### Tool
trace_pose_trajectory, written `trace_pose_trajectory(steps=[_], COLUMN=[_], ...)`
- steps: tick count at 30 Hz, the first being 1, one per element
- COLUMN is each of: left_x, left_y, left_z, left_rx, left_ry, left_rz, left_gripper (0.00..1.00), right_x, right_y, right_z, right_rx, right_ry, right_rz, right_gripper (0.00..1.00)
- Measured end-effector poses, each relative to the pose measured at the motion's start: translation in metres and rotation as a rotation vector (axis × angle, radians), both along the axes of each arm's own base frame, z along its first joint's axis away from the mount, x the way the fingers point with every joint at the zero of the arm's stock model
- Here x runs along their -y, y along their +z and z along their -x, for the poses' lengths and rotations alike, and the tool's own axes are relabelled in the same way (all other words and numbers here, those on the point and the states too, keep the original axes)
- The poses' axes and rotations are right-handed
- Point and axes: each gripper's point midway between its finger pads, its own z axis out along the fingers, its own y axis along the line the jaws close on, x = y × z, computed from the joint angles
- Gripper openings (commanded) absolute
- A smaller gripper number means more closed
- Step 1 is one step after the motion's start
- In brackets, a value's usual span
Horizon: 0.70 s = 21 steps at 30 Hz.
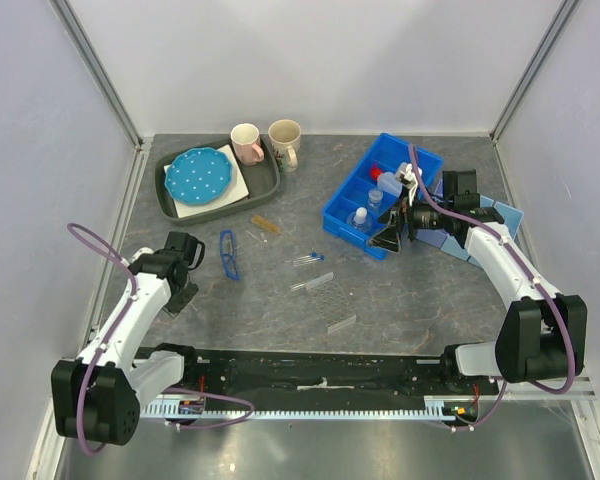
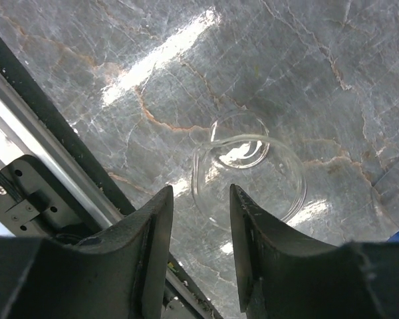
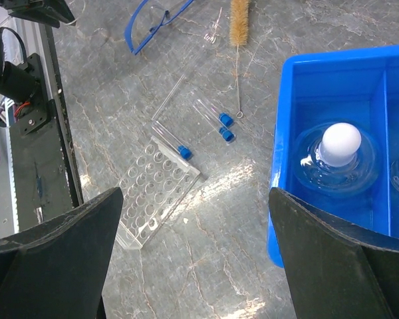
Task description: Organize the chemistry lab equipment
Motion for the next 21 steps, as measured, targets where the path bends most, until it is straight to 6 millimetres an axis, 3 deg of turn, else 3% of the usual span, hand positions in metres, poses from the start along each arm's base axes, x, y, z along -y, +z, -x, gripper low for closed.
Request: trace_pose_trajectory(steps=[3,10,21], left_x=[-0.001,0.001,0.014], left_y=[-0.004,-0.006,0.007], left_z=[-0.004,-0.009,-0.020], left_rx=[0.010,0.045,0.148], left_ry=[0.014,0.026,-0.067], left_rz=[0.006,0.034,0.106], left_gripper=[0.39,0.05,0.02], right_x=[0.000,0.000,0.000], right_y=[-0.001,-0.003,-0.004], right_z=[0.001,0.003,0.007], right_rx=[-0.002,-0.005,0.001], right_ry=[0.004,0.011,0.035], right_rz=[0.002,0.006,0.005], right_gripper=[0.98,0.98,0.98])
